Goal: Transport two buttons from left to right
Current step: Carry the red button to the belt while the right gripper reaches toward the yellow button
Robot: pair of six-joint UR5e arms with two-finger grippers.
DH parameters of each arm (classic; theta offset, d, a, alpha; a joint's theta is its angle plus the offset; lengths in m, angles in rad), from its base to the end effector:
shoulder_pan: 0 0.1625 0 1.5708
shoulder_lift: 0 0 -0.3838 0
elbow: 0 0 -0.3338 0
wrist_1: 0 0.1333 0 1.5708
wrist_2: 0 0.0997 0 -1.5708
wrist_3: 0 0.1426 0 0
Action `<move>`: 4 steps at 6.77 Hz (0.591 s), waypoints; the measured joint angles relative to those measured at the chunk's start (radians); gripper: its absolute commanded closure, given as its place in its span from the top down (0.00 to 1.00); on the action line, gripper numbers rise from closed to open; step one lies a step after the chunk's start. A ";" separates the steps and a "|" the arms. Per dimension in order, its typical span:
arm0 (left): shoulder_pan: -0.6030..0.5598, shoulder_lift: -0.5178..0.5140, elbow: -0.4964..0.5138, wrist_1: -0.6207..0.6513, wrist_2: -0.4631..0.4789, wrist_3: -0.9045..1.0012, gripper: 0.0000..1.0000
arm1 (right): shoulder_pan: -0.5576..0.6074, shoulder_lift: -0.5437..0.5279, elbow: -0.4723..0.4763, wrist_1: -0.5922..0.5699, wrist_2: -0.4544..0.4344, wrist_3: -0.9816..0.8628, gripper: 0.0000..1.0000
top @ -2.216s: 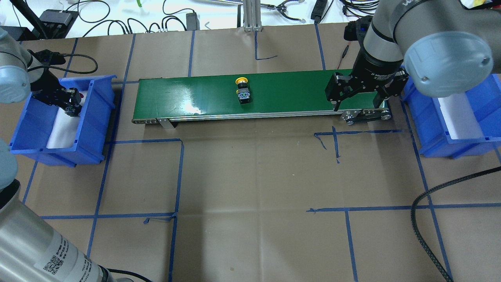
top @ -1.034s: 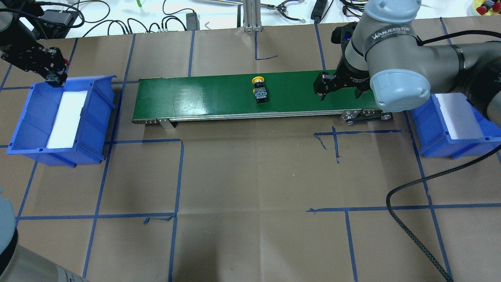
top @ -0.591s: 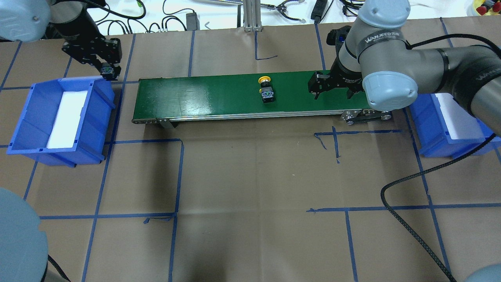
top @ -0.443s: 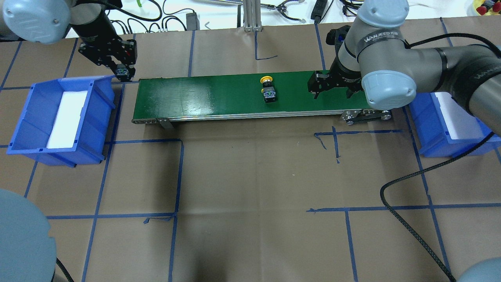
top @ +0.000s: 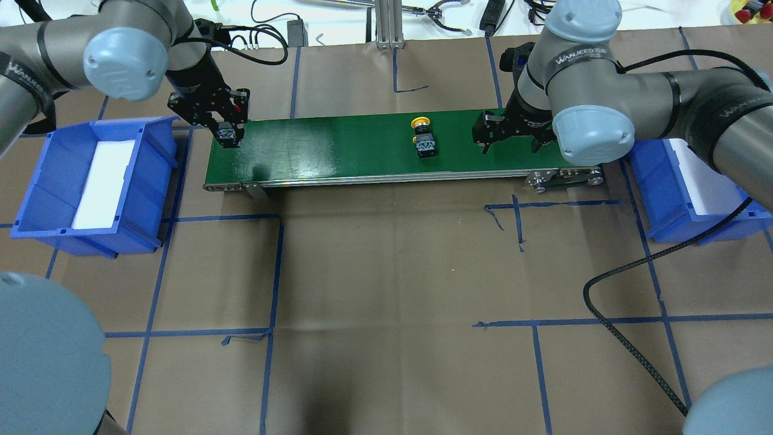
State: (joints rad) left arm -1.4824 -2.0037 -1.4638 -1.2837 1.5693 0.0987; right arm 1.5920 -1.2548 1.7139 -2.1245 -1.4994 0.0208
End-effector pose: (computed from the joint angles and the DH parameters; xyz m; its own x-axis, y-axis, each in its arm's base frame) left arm -0.0826 -0.5809 0.2577 -0.9999 0.0102 0.0053 0.0104 0.9992 0.0385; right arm 0.1547 -0.5280 0.2472 -0.9973 -0.0072 -0.0730 -0.0004 0.9957 -0.0930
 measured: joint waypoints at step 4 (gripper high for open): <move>-0.002 -0.077 -0.083 0.230 0.001 0.001 0.46 | 0.020 0.063 -0.078 -0.003 0.003 0.028 1.00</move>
State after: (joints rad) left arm -1.4848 -2.0810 -1.5471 -1.0536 1.5708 0.0992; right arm 1.6118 -1.1914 1.6355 -2.1274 -1.4965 0.0486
